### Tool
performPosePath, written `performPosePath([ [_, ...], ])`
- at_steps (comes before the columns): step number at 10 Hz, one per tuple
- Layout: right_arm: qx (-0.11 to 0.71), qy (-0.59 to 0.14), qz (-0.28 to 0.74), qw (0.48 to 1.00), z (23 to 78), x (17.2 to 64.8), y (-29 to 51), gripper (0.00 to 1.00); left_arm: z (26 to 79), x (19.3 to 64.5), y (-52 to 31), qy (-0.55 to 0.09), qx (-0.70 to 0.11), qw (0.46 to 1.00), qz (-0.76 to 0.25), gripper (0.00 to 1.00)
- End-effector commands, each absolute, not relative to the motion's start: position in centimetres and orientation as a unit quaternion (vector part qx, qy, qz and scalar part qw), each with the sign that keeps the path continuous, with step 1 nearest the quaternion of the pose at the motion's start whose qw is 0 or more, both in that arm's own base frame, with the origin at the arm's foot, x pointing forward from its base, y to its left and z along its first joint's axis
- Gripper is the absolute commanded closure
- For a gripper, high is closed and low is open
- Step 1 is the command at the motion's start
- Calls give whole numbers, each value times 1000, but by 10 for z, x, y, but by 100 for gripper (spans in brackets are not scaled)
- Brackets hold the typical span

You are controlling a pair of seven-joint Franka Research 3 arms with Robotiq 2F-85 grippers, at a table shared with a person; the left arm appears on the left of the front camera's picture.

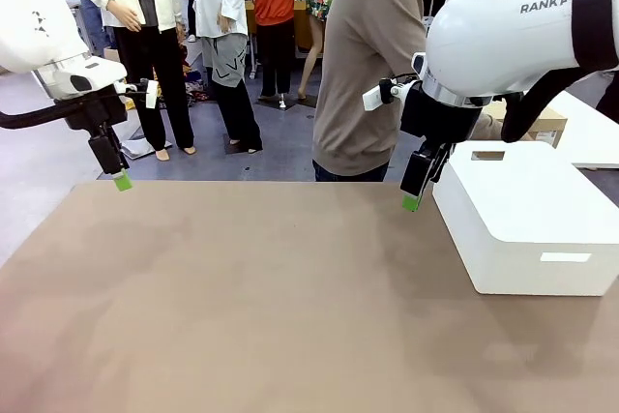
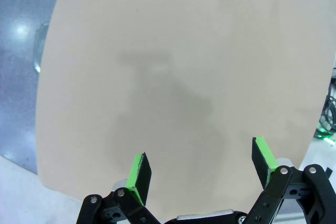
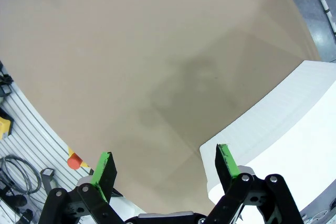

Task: Pack the shoes into the box.
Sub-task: Press down on the lid of the Shoes Box.

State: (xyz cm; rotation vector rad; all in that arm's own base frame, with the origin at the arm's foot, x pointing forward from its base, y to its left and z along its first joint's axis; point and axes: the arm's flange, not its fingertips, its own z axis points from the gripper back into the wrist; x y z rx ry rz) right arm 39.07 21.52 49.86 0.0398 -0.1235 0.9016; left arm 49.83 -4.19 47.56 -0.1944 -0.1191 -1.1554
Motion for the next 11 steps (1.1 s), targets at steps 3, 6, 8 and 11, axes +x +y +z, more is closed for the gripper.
performPosePath([
  [3,19,-61,435,898,501,392,216,0,476,498,-40,-56,-91,833,-543,0],
  [6,19,-61,435,898,501,392,216,0,476,498,-40,-56,-91,833,-543,0],
  [8,19,-61,435,898,501,392,216,0,476,498,-40,-56,-91,833,-543,0],
  [11,19,-61,435,898,501,392,216,0,476,498,-40,-56,-91,833,-543,0],
])
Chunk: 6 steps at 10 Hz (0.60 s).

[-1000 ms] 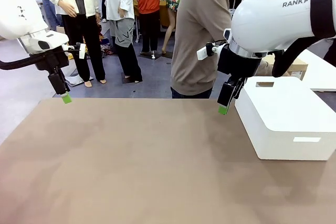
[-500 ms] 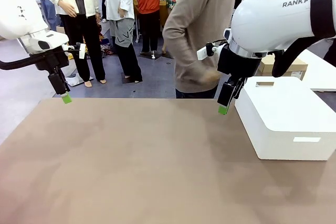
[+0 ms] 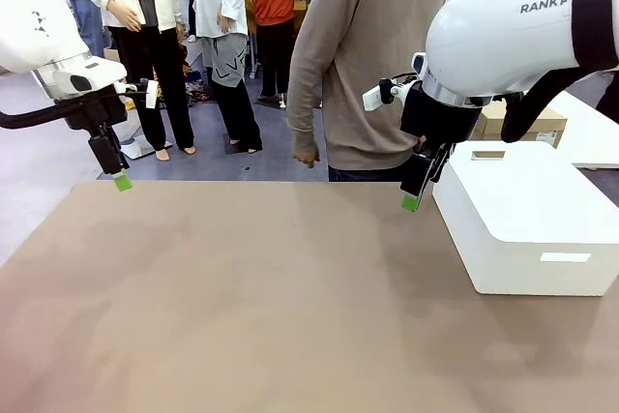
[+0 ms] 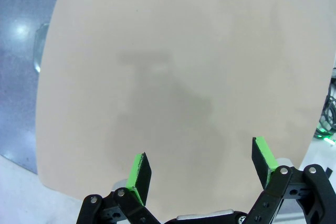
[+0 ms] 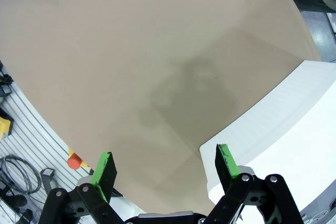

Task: Pack the shoes into the box.
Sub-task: Press down on the lid of the Shoes Box.

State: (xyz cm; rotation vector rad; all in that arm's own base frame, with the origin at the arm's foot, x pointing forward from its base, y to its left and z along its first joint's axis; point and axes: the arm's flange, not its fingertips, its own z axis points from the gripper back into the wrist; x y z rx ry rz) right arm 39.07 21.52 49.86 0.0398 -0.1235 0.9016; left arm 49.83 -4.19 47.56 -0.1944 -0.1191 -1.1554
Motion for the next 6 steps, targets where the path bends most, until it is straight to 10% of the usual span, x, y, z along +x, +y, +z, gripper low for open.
performPosePath([
  [1,19,-61,435,898,501,392,216,0,476,498,-40,-56,-91,833,-543,0],
  [6,19,-61,435,898,501,392,216,0,476,498,-40,-56,-91,833,-543,0],
])
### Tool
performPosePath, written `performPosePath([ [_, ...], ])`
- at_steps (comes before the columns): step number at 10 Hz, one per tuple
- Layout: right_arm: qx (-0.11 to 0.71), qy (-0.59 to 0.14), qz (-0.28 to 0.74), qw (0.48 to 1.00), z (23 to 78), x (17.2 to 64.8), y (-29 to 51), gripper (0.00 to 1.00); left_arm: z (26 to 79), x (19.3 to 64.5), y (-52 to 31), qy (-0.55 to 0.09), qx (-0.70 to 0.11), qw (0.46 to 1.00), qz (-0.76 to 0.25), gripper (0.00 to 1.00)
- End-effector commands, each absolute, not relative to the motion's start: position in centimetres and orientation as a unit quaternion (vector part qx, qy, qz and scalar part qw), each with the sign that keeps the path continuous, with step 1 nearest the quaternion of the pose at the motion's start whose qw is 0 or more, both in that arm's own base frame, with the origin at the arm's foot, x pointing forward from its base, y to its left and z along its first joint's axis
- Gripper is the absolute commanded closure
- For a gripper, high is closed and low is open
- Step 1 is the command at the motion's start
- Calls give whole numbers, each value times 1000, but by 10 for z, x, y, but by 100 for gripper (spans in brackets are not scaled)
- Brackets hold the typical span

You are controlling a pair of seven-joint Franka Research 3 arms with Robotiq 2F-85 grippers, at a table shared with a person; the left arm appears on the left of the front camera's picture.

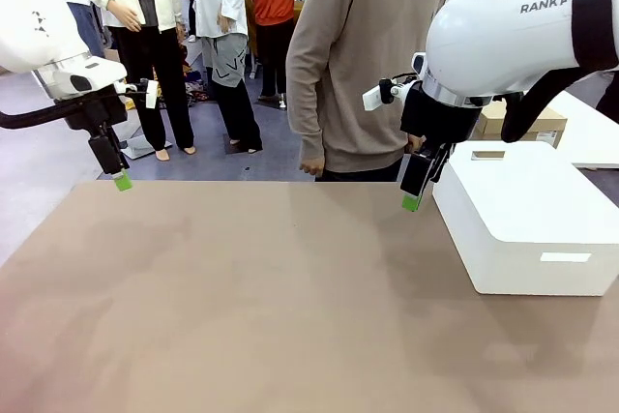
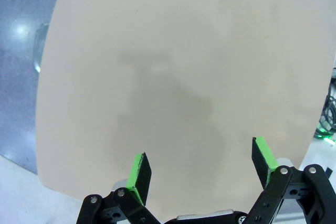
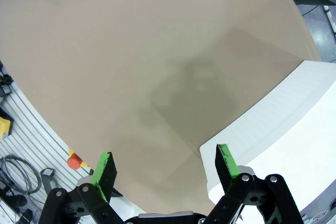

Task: Pack the shoes into the box.
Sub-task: Press down on the lid of the Shoes Box.

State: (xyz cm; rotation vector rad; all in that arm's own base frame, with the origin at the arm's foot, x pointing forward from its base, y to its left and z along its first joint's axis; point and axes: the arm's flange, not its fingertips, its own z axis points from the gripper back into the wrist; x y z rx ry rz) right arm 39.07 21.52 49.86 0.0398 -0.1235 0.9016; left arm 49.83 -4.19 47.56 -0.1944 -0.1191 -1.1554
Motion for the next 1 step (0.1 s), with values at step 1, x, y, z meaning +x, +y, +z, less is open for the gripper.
performPosePath([
  [1,19,-61,435,898,501,392,216,0,476,498,-40,-56,-91,833,-543,0],
])
